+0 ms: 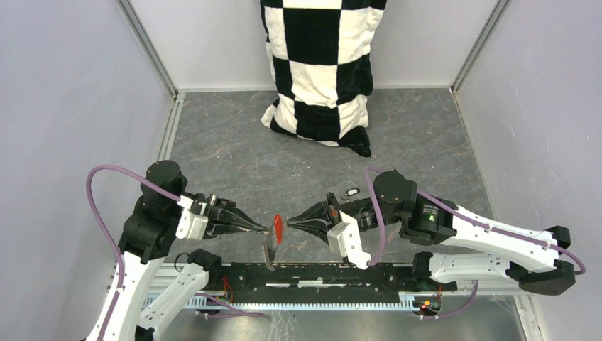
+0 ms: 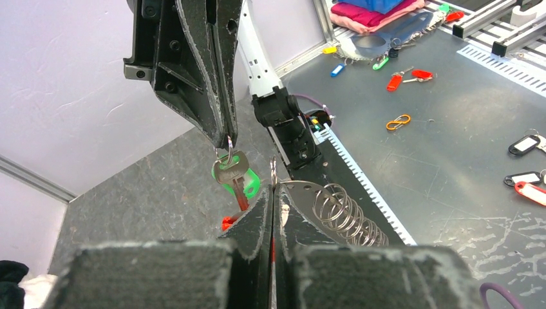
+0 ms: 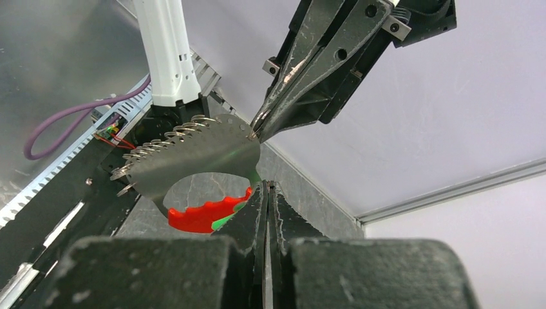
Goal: Put the keys on the keyring
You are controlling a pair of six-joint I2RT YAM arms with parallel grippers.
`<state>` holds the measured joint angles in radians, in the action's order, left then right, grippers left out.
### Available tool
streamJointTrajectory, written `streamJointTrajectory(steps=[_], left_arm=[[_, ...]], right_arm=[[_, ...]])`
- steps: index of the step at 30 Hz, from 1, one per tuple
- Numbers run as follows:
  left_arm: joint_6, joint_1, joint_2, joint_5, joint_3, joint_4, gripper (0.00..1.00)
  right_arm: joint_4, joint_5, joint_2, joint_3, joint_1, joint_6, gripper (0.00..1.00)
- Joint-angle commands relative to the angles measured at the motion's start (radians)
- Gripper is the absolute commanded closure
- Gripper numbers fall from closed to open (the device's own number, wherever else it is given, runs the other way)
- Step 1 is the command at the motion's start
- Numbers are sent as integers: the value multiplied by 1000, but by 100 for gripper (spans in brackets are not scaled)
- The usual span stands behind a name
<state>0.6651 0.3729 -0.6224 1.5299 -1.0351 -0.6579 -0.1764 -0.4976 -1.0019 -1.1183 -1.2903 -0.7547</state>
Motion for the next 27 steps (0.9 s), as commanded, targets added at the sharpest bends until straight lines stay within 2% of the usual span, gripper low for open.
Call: streamJointTrajectory(steps=[1,27], left_arm=[[-42,3,2,66,-22,2,98],[-62,2,-6,86,-30,9,98]], right_arm=[[61,-7,11,-28,-6,-34,100],[95,2,-1,-27,-6,-55,100]])
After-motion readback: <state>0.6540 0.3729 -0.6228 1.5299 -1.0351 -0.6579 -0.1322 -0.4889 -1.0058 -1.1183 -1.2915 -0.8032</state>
